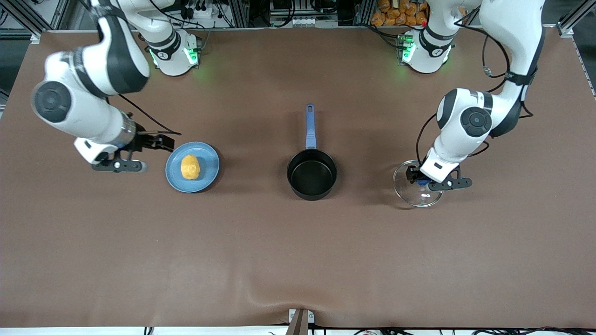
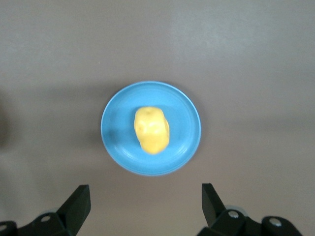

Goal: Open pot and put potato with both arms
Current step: 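Set the lid on the table while the right gripper reaches the potato, then grasp the yellow potato with the right gripper while the left gripper withdraws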

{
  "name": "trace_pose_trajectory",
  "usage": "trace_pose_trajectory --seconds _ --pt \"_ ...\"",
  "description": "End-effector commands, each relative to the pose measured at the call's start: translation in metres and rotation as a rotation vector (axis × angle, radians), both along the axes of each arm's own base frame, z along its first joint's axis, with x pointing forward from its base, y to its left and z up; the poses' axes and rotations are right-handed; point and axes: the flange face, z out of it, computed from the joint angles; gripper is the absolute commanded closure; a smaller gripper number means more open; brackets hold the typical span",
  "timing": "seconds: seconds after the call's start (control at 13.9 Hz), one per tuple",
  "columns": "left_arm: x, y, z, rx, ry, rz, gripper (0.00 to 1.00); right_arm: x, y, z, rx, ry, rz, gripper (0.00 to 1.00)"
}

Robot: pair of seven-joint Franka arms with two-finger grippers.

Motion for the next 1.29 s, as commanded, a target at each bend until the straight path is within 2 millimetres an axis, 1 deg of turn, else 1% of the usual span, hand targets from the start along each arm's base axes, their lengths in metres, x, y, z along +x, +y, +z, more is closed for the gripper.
trace_pose_trajectory --seconds 0.0,0.22,0.36,0.43,0.5,0.57,0.72,0.79,0.86,0.93,1.0,1.15,1.22 --pt "-0.005 0.004 -0.012 0.009 -0.006 -0.055 0.67 -0.019 0.002 -0.049 -0.002 -0.029 0.003 0.0" --pt "-0.01 0.006 -0.021 0.025 0.011 -0.072 0.67 -0.012 0.004 -0.091 -0.004 -0.018 -0.011 0.0" --pt "-0.011 0.006 -0.024 0.034 0.017 -0.085 0.67 -0.012 0.007 -0.123 -0.002 -0.033 -0.014 0.0" --pt "-0.011 0.006 -0.023 0.033 0.015 -0.085 0.62 -0.014 0.007 -0.137 0.0 -0.041 -0.014 0.0" --pt "-0.011 0.006 -0.023 0.034 0.015 -0.086 0.29 -0.013 0.007 -0.148 -0.001 -0.041 -0.013 0.0" --pt "-0.011 0.006 -0.023 0.034 0.015 -0.086 0.0 -0.012 0.007 -0.152 0.0 -0.044 -0.013 0.0" --pt "-0.009 0.006 -0.017 0.034 0.007 -0.078 0.0 -0.012 0.006 -0.159 -0.001 -0.041 -0.009 0.0" --pt "-0.006 0.006 -0.01 0.034 0.001 -0.073 0.0 -0.013 0.007 -0.163 -0.001 -0.04 -0.008 0.0" --pt "-0.001 0.009 0.006 0.037 -0.012 -0.065 0.0 -0.013 0.007 -0.166 -0.001 -0.043 -0.009 0.0" --pt "0.008 0.014 0.027 0.044 -0.015 -0.049 0.0 -0.013 0.008 -0.168 0.002 -0.053 -0.009 0.0" --pt "0.019 0.022 0.054 0.053 -0.009 -0.032 0.0 -0.014 0.01 -0.175 0.001 -0.055 -0.006 0.0" --pt "0.039 0.027 0.121 0.079 0.021 -0.019 0.0 -0.015 0.01 -0.186 0.001 -0.055 -0.006 0.0" --pt "0.048 0.026 0.149 0.088 0.04 -0.014 0.0 -0.016 0.01 -0.188 0.001 -0.052 -0.004 0.0"
